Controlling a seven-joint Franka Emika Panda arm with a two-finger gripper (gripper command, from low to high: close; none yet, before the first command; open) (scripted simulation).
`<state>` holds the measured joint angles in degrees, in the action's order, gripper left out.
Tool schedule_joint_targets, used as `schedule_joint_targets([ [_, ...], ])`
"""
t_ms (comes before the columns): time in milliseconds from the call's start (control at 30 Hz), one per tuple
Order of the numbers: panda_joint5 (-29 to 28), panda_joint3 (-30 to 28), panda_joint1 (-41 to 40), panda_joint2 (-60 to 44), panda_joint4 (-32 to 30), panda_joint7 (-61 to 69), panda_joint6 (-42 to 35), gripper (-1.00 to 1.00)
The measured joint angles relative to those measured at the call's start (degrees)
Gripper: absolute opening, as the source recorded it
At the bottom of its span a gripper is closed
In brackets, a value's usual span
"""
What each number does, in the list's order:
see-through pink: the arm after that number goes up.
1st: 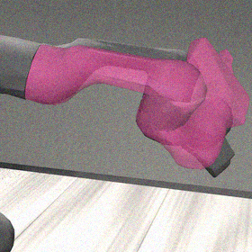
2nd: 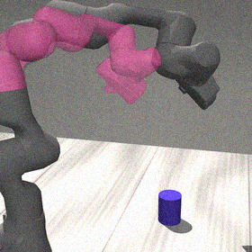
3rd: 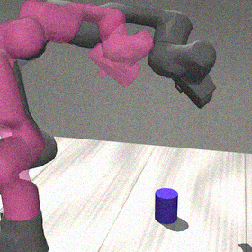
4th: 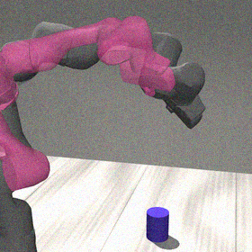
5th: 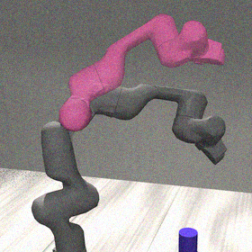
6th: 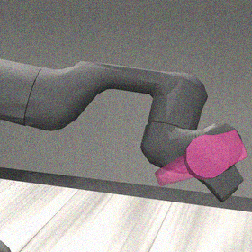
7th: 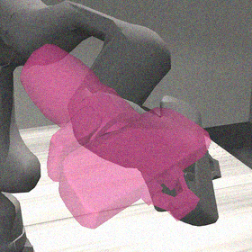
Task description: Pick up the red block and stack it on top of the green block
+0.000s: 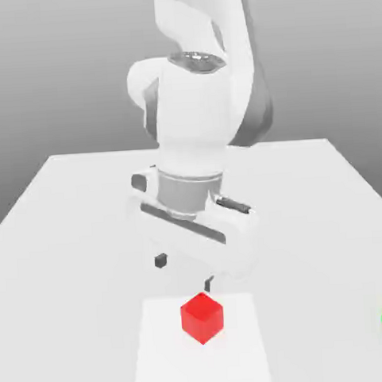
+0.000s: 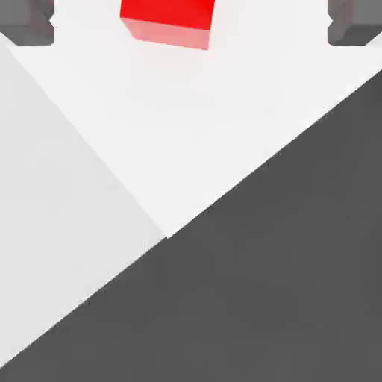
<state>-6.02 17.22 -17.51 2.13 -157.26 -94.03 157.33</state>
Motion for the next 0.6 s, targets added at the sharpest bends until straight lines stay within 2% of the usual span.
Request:
schedule_joint_targets([
  [67, 3.99, 0.35, 0.70, -1.84, -1.57, 0.05, 1.89, 0.00],
  [167, 4.52, -0.02, 1.24, -3.94, -1.54, -0.69, 3.80, 0.00],
  [400, -0.46, -2.34, 2.01, -9.71, -0.40, -4.62, 8.57, 0.00],
  [600, -6.59, -8.08, 6.24, -15.81, 0.08, -8.95, 13.44, 0.00],
])
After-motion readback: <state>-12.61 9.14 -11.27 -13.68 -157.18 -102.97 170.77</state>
